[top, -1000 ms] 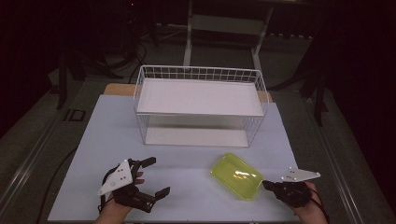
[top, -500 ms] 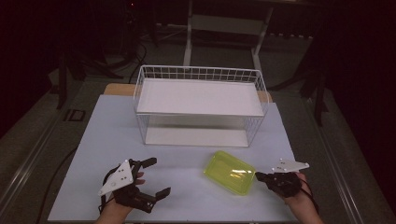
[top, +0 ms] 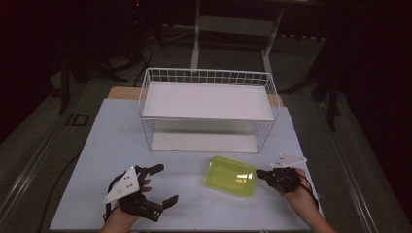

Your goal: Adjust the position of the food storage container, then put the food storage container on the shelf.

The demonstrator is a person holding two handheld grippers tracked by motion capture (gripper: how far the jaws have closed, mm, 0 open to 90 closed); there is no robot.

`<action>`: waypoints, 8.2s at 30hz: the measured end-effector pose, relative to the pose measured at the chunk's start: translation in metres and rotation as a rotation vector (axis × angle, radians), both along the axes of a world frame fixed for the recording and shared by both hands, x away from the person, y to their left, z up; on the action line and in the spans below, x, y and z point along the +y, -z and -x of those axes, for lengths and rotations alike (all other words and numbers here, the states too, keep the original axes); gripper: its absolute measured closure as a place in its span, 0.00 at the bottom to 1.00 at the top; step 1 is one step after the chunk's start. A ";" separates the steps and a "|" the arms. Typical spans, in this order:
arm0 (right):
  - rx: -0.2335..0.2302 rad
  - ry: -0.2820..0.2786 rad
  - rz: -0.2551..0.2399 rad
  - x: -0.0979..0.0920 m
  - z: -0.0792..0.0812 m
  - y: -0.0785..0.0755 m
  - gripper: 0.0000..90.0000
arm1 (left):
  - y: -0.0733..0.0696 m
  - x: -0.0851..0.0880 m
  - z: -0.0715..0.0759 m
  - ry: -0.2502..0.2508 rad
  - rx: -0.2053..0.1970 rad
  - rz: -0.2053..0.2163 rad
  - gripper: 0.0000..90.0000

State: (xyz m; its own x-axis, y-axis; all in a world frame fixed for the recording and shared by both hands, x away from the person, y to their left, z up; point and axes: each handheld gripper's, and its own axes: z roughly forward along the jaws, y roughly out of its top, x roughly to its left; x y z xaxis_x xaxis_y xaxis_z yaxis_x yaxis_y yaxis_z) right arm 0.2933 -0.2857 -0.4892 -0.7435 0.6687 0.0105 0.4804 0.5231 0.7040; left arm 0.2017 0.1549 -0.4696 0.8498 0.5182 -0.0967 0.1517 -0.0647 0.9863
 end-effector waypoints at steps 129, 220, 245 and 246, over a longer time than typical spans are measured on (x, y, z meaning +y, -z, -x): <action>0.046 0.062 -0.145 0.069 -0.010 -0.008 0.13 | 0.039 -0.052 -0.093 -0.175 0.555 -0.154 0.17; 0.088 0.245 -0.209 0.087 -0.035 -0.035 0.85 | 0.030 -0.047 -0.118 -0.242 0.496 -0.064 0.89; 0.021 0.327 -0.159 0.097 -0.068 -0.011 0.84 | 0.043 -0.053 -0.150 -0.299 0.444 -0.084 0.86; 0.009 0.328 -0.157 0.098 -0.068 -0.010 0.83 | 0.043 -0.054 -0.150 -0.302 0.438 -0.082 0.84</action>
